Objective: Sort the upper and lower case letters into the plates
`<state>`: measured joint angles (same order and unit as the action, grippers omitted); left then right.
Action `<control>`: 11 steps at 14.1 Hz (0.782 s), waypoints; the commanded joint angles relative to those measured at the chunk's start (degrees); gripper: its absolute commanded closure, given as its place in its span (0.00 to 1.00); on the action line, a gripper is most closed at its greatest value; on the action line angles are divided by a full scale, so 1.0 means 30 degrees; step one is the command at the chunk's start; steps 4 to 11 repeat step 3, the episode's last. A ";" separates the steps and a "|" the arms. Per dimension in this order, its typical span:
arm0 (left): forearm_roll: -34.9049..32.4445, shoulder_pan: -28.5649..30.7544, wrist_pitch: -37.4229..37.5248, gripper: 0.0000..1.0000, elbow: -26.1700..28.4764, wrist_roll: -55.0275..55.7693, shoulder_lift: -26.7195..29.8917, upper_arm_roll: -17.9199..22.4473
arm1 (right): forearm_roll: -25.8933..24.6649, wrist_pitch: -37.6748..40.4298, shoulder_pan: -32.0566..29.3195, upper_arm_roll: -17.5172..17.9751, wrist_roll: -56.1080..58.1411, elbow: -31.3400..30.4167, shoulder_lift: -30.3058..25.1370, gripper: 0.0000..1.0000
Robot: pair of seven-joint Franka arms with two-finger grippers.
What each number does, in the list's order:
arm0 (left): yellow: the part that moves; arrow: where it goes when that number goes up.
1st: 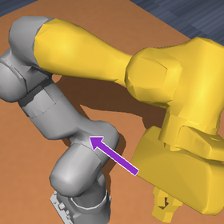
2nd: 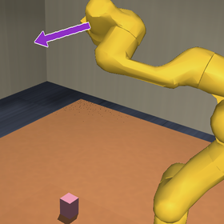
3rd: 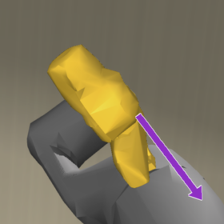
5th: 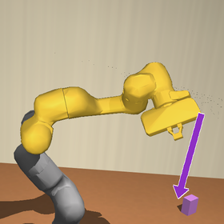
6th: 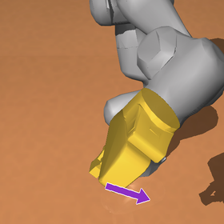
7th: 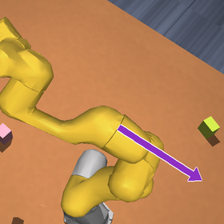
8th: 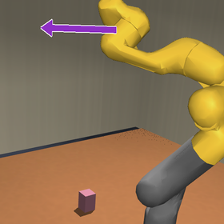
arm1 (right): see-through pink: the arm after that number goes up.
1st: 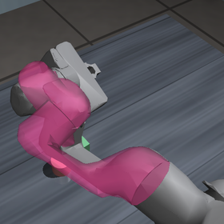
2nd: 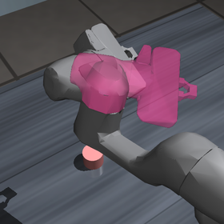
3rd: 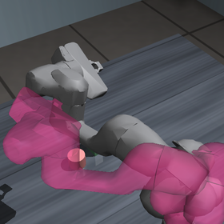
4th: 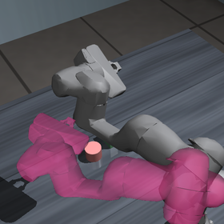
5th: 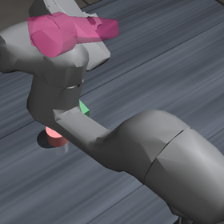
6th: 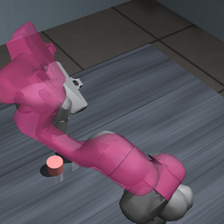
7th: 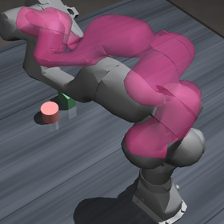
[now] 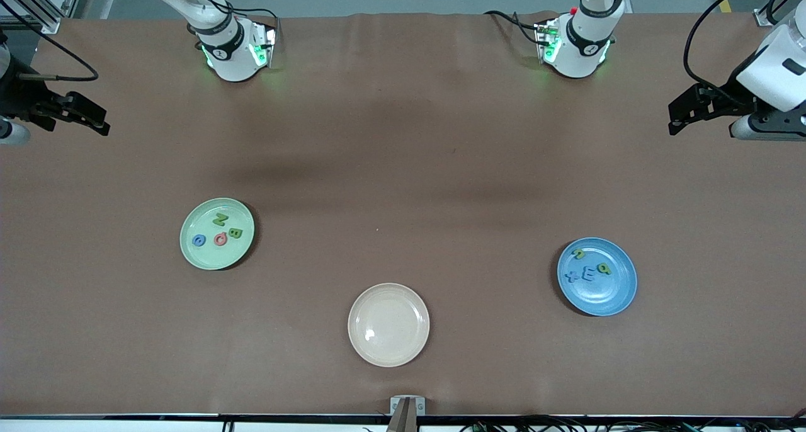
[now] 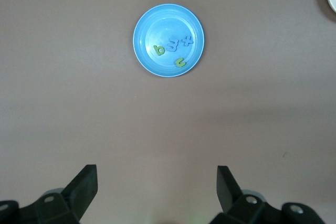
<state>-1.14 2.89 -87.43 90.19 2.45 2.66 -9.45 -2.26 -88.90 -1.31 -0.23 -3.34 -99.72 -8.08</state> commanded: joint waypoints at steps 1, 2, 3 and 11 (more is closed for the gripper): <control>-0.0030 0.0034 0.0199 0.00 -0.0327 -0.0437 0.0111 0.0016 | 0.0254 -0.0045 0.0143 -0.0157 0.0206 -0.0686 -0.0967 0.00; -0.0031 0.0034 0.0199 0.00 -0.0327 -0.0466 0.0082 0.0016 | 0.0283 -0.0045 0.0143 -0.0186 0.0206 -0.0686 -0.0968 0.00; -0.0002 0.0063 0.0199 0.00 -0.0298 -0.0524 0.0110 0.0016 | 0.0370 -0.0074 0.0114 -0.0215 0.0177 -0.0715 -0.0968 0.00; -0.0002 0.0063 0.0199 0.00 -0.0298 -0.0524 0.0110 0.0016 | 0.0370 -0.0074 0.0114 -0.0215 0.0177 -0.0715 -0.0968 0.00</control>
